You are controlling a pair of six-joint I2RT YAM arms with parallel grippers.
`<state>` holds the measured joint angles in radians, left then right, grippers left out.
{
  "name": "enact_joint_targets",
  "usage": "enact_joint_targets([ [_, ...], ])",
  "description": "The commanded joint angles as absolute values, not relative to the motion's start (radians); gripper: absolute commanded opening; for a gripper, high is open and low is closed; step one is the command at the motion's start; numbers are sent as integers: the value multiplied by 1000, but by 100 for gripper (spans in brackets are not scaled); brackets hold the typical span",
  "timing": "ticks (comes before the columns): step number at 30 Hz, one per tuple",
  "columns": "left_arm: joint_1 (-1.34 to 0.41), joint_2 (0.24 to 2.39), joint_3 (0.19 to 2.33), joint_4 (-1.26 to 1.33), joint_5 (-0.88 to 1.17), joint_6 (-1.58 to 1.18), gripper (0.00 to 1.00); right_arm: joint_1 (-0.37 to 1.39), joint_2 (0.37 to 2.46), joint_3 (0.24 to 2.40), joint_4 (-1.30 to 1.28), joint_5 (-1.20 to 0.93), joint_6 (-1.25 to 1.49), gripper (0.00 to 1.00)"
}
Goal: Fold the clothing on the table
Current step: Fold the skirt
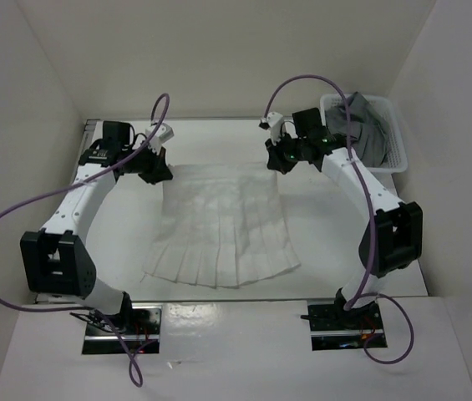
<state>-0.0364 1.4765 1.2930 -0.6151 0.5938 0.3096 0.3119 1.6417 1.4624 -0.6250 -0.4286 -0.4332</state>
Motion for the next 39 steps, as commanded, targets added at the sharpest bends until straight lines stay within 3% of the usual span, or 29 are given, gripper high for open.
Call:
enact_joint_targets([
  [1, 28, 1555, 1387, -572, 307, 368, 0, 274, 1705, 1572, -572, -11, -489, 0],
  [10, 46, 1801, 1629, -526, 287, 377, 0, 345, 1830, 1672, -520, 135, -479, 0],
  [15, 46, 1855, 1660, -552, 287, 417, 0, 345, 1798, 1672, -606, 89, -503, 0],
  [30, 46, 1505, 1381, -764, 327, 627, 0, 363, 1565, 1545, -942, -127, -643, 0],
  [39, 37, 1368, 1115, -795, 163, 693, 5, 517, 1548, 1356, -1098, -156, -666, 0],
])
